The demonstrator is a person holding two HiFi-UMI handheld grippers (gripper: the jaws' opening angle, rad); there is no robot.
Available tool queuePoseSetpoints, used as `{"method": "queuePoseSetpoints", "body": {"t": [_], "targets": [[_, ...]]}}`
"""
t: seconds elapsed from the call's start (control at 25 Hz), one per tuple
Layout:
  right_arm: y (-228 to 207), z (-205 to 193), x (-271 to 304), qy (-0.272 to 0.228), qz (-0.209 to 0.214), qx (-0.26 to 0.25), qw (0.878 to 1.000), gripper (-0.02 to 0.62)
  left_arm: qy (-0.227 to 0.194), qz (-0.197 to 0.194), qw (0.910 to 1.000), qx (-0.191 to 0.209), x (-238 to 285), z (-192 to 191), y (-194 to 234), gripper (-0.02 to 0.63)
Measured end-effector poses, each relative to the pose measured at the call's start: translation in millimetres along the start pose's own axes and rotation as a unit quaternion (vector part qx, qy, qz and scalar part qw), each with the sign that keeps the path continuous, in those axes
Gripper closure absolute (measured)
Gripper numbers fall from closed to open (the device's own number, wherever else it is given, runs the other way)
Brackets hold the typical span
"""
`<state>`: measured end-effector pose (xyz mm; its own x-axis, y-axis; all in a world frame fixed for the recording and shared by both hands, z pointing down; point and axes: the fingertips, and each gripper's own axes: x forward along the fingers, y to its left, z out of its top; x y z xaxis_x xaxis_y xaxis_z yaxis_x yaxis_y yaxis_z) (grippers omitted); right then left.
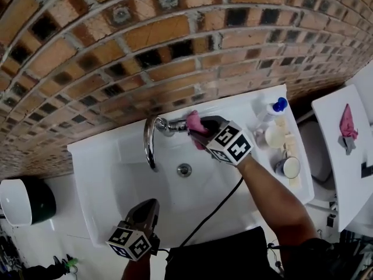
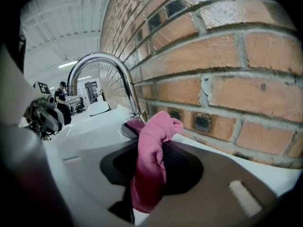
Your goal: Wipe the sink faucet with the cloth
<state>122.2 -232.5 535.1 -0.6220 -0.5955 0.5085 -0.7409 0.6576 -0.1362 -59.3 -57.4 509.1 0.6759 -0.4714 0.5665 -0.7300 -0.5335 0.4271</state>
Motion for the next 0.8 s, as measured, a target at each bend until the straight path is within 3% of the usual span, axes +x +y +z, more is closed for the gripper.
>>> {"method": "queuePoseSetpoints", "body": {"t": [0.32, 0.8], "targets": [[15.4, 13.1, -20.5, -0.004, -0.021, -0.027, 0.999, 0.476, -0.012, -0.019, 0.9996, 0.017, -15.2, 7.2, -0.9, 0.600], [38.5, 21.7, -42.7, -0.049, -0.057, 0.003, 0.997, 0.476, 0.005, -0.035, 0.9986, 0.040, -36.0, 7.3, 11.7, 0.600]]}}
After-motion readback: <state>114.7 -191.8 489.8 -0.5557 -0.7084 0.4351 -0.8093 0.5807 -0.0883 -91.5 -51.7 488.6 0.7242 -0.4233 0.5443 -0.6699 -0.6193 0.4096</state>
